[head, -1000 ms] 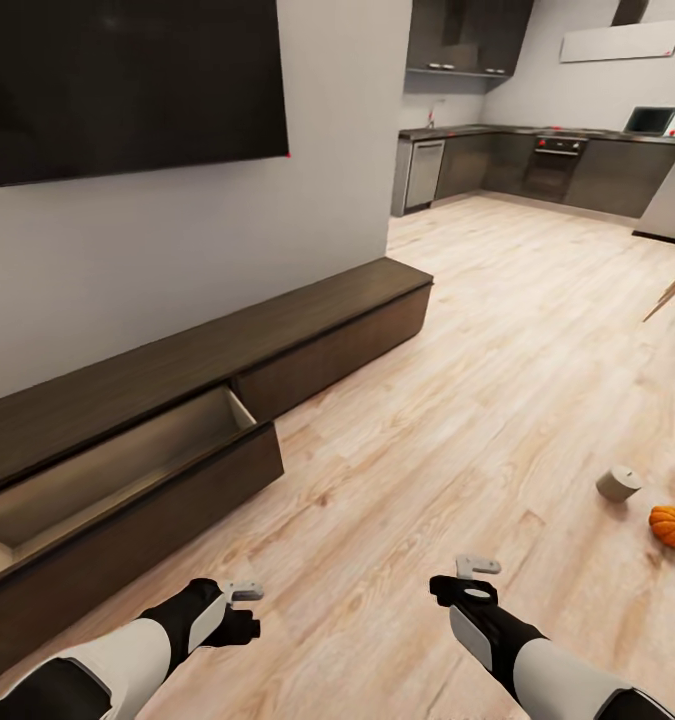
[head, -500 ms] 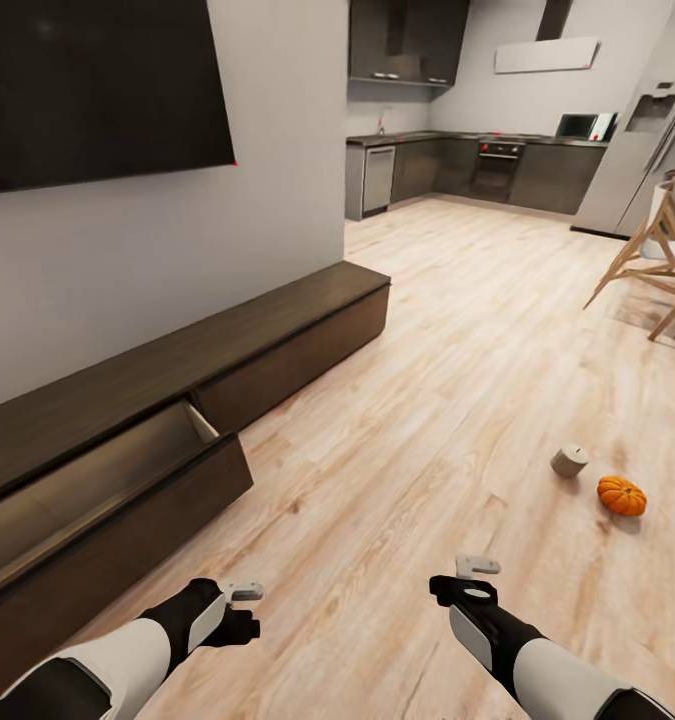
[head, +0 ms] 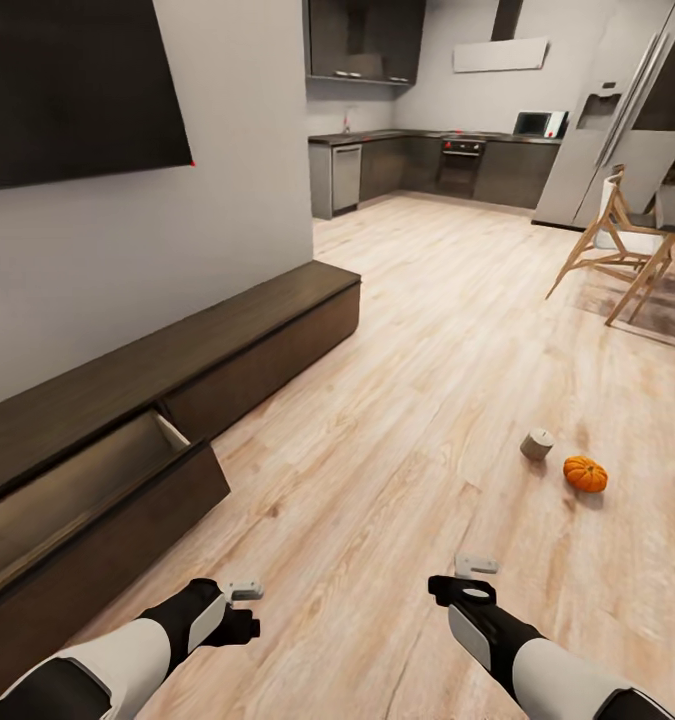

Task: Place each of the two pumpkins and all three candles from the living room inside a cabinet in the living room (use any cabinet), then make sure every cabinet is closed, and position the cauldron so it is next to a table in the living room.

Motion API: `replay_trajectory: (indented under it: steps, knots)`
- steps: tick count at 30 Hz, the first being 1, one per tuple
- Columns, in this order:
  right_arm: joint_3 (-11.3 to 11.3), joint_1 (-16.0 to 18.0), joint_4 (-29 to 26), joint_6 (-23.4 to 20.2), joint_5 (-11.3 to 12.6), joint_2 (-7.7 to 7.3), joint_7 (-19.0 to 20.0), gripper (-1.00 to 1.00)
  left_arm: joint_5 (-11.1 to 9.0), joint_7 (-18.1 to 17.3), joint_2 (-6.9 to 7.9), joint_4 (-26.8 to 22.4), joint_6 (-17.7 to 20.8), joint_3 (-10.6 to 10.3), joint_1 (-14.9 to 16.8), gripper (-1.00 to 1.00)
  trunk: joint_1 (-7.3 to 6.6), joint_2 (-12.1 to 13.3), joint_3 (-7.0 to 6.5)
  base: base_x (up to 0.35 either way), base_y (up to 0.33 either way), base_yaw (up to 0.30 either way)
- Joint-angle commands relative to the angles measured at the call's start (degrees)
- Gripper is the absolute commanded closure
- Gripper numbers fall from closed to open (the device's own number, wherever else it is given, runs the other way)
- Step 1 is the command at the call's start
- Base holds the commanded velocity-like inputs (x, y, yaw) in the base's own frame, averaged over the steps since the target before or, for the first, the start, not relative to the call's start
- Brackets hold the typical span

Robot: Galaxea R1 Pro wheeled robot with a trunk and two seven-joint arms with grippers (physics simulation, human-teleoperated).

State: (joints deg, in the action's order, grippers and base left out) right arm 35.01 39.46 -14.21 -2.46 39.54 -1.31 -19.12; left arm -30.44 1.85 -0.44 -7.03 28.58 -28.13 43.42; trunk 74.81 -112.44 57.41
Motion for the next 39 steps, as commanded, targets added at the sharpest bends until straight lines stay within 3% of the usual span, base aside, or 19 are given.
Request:
replay_trajectory:
  steps: [1, 39]
  knots:
    - [0.00, 0.00, -0.01, 0.00, 0.00, 0.03, 0.02, -1.00, 0.01, 0.00, 0.00, 0.00, -0.04, 0.00, 0.00, -1.00, 0.00, 0.00, 0.00, 0.000, 0.000, -0.147]
    - [-0.01, 0.00, -0.03, -0.06, 0.01, 0.08, 0.05, -1.00, 0.01, 0.00, 0.09, 0.00, -0.10, 0.00, 0.00, -1.00, 0.00, 0.00, 0.03, 0.000, 0.000, -0.277]
